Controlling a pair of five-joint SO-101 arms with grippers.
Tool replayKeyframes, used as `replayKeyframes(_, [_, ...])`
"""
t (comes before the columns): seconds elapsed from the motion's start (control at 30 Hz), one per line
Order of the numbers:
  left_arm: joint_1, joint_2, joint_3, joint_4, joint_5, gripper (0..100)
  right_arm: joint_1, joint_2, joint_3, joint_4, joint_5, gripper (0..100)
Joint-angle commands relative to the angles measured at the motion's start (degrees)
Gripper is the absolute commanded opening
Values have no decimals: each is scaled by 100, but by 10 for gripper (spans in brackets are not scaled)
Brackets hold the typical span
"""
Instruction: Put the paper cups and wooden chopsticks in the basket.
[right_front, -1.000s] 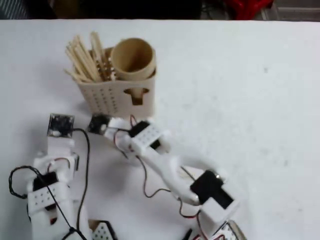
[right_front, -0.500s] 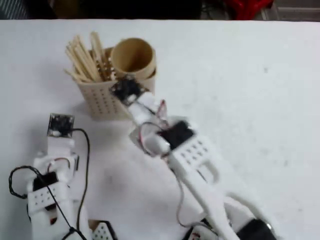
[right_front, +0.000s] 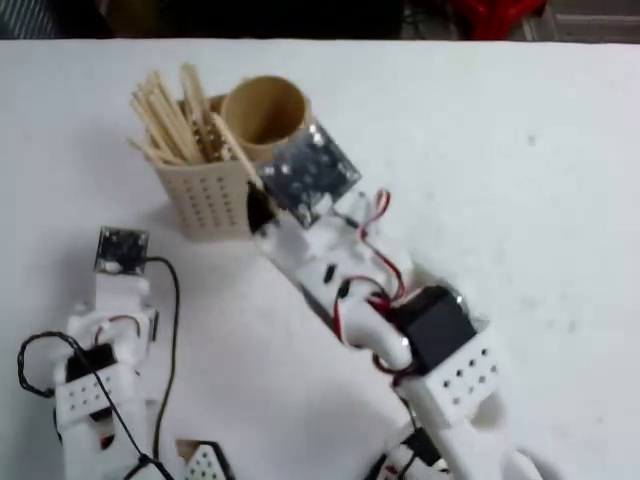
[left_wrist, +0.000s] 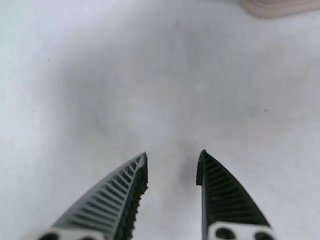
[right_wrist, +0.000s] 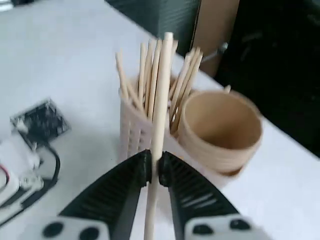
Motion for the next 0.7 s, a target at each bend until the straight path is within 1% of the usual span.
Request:
replayKeyframes(0.0, [66,-110,-35,-97,44,173,-48,673,-1196,-558,53,17])
replayKeyframes(0.2, [66,-110,-35,-97,44,173,-66,2202,-2673,-2000,53,18])
replayKeyframes(0.37, [66,-110,-35,-97,44,173,-66,3380,-3851,-2721,53,18])
replayKeyframes(0.53, [66,-110,-35,-97,44,173,-40,4453,-4914,-2791,53,18])
replayKeyframes(0.67, [66,-110,-35,-97,44,173,-48,4901,-5152,-2791,53,18])
